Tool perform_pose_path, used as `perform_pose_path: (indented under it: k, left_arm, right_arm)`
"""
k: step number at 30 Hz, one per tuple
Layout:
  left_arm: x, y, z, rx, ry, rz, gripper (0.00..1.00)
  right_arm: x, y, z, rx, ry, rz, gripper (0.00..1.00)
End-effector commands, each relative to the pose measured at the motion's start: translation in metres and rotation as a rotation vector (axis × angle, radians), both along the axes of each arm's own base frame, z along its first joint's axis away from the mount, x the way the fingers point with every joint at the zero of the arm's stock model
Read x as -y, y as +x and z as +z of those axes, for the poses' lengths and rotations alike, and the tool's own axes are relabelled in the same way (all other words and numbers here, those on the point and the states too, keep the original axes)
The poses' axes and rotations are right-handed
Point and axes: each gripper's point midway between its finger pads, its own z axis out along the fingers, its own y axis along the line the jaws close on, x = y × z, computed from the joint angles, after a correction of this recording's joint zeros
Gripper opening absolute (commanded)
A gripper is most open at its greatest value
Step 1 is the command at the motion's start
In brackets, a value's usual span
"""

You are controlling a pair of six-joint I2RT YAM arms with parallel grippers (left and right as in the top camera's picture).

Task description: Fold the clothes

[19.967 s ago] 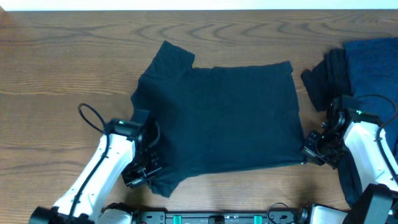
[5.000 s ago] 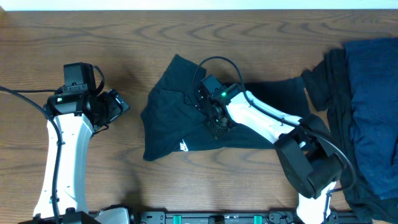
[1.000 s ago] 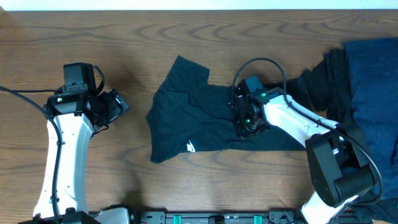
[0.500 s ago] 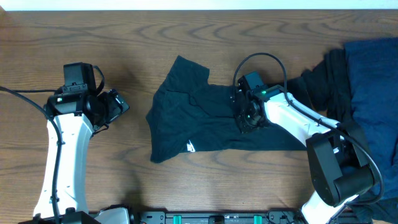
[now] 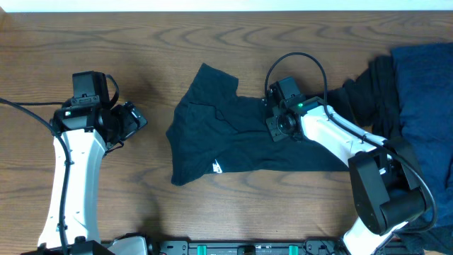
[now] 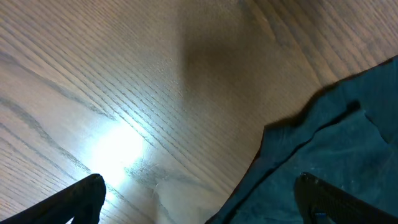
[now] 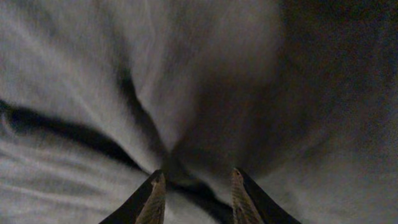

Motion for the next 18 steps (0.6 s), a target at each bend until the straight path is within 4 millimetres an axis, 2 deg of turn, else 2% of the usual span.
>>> perform_pose_path:
  k: [1,4,6,8,10,14,16,18]
  left_arm:
    - [-0.002,0.0,0.002,0.002,0.008,0.006,0.98]
    - [-0.002,0.0,0.002,0.002,0.008,0.006,0.98]
    - [-0.002,0.0,0.002,0.002,0.008,0.006,0.98]
    - [-0.002,0.0,0.002,0.002,0.008,0.006,0.98]
    - [-0.002,0.0,0.002,0.002,0.008,0.006,0.98]
    - [-0.002,0.0,0.002,0.002,0.008,0.006,0.98]
    - [-0.002,0.0,0.002,0.002,0.008,0.006,0.98]
    - [-0.002,0.0,0.002,0.002,0.008,0.006,0.98]
  right_arm:
    - [0.006,0.015,0.014,0.036,-0.008,-0.039,0.31]
    - [0.01,0.019,0.046,0.041,0.014,-0.079,0.26]
    - [0.014,0.02,0.07,0.057,0.022,-0.091,0.27]
    - [0.021,0.012,0.089,0.049,0.019,-0.106,0.3]
    - [0.031,-0.004,0.096,0.005,0.007,-0.144,0.3]
    - [0.051,-0.047,0.085,-0.161,-0.052,-0.242,0.26]
    - [0.057,-0.062,0.071,-0.212,-0.075,-0.253,0.23]
    - [0.061,-0.074,0.055,-0.249,-0.091,-0.27,0.17]
